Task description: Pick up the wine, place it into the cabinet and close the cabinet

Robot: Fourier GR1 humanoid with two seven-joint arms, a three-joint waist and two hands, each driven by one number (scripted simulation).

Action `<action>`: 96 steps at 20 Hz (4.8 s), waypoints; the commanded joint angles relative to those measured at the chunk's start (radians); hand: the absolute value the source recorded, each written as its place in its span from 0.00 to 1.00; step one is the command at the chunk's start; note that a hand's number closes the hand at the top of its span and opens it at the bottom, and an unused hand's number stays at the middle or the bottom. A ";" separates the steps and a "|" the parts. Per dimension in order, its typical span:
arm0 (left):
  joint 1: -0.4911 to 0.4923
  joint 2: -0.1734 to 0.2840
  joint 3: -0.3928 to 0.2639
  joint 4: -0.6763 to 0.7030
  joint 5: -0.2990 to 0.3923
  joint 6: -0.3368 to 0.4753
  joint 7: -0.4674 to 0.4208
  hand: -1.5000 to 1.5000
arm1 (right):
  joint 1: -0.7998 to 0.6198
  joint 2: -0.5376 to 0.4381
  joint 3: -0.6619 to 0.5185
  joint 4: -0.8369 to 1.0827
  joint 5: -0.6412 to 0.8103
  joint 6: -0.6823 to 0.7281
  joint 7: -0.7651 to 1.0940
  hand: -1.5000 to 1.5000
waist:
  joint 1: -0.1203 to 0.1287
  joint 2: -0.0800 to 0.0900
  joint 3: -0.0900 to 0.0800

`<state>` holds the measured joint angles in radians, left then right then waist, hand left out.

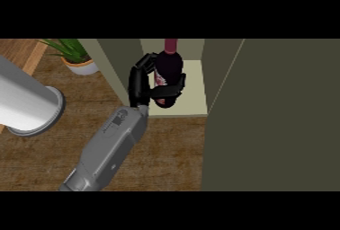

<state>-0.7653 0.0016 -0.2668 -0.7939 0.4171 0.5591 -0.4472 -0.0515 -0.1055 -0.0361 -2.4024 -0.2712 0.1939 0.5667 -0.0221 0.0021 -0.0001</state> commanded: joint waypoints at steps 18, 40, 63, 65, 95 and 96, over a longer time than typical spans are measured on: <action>-0.301 -0.001 0.175 0.446 0.015 -0.036 -0.221 1.00 | -0.002 0.003 0.039 -0.084 -0.029 -0.021 0.056 0.00 | -0.008 0.005 0.000; -0.345 0.023 0.301 0.624 0.118 -0.105 -0.312 1.00 | 0.020 0.003 0.059 -0.109 -0.034 -0.012 0.041 0.00 | -0.042 0.016 -0.001; -0.329 0.055 0.310 0.694 0.059 -0.044 -0.369 0.00 | -0.037 0.010 0.052 -0.004 -0.027 0.012 -0.034 0.00 | -0.054 0.029 -0.001; -0.320 0.017 0.319 0.693 0.063 -0.034 -0.378 0.00 | -0.049 0.004 0.066 -0.049 -0.024 -0.019 0.027 0.00 | -0.049 0.023 -0.002; -0.229 -0.002 0.243 0.626 0.156 -0.256 -0.437 0.00 | -0.006 0.010 0.118 -0.077 -0.030 -0.022 0.041 0.00 | -0.044 0.002 -0.001; -0.192 -0.002 0.236 0.625 0.169 -0.282 -0.470 0.00 | -0.012 0.026 0.123 -0.053 -0.007 -0.021 -0.002 0.00 | -0.049 0.005 -0.001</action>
<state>-1.0614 -0.0015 -0.0234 -0.1664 0.5278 0.3133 -0.8750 -0.0761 -0.0897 0.0691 -2.3881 -0.2682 0.1829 0.5474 -0.0777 0.0096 0.0011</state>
